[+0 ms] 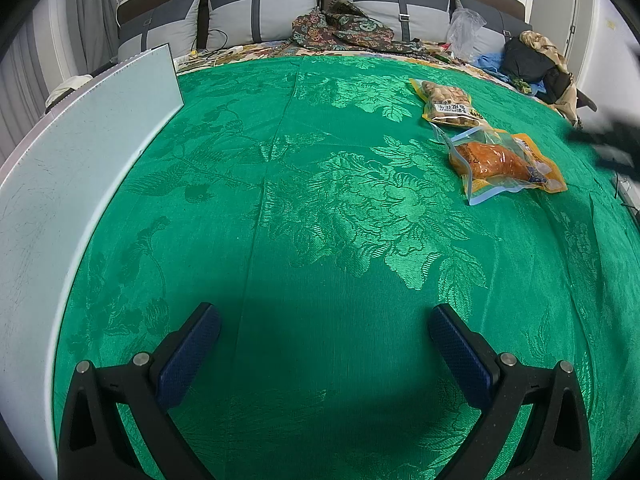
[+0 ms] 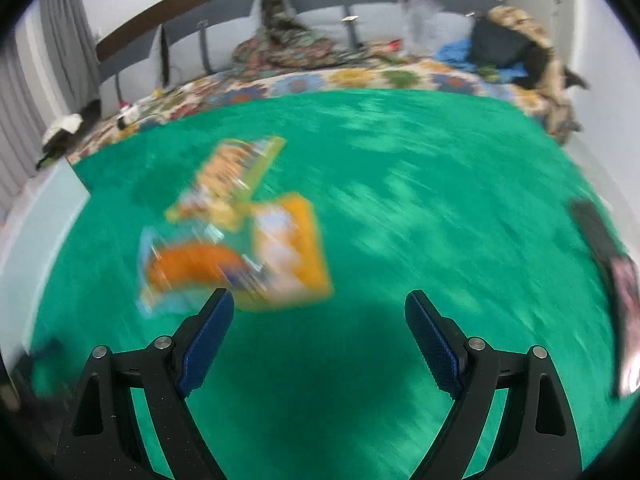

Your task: Organize snacks

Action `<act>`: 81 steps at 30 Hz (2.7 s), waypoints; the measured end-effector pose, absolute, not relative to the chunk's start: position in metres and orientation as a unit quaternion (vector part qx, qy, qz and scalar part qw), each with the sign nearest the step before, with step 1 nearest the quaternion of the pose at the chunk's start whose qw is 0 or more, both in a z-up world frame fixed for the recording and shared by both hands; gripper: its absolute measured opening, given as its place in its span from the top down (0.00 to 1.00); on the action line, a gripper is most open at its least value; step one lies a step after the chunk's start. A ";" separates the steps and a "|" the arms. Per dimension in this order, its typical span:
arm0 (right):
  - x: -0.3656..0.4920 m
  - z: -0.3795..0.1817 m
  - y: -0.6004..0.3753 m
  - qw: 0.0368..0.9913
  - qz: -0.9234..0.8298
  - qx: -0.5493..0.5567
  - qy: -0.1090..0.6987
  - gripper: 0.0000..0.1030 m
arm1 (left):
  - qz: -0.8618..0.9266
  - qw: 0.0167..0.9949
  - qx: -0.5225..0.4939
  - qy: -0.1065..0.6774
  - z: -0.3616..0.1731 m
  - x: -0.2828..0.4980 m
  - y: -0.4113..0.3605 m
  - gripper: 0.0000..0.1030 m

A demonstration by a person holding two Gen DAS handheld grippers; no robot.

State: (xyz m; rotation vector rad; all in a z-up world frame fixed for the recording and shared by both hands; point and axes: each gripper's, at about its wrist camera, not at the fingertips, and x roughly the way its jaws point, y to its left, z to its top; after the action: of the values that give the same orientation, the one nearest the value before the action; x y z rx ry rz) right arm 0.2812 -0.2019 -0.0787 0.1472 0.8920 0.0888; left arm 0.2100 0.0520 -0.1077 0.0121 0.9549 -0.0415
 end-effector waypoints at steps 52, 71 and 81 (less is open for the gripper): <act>0.118 -0.141 -0.219 0.900 0.052 0.001 0.432 0.11 | -0.169 0.834 0.052 0.523 -0.058 0.403 -0.076 0.01; 0.121 -0.141 -0.220 0.900 0.057 -0.001 0.432 0.11 | -0.091 0.848 0.030 0.522 -0.085 0.412 -0.065 0.46; 0.121 -0.142 -0.221 0.900 0.057 -0.001 0.432 0.11 | -0.037 0.860 0.026 0.509 -0.083 0.251 0.056 0.45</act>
State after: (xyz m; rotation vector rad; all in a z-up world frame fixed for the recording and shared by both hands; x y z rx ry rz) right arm 0.1211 -0.2205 -0.1416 -0.0018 0.8932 0.1180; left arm 0.2507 0.0561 -0.0829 0.0541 1.0680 -0.0782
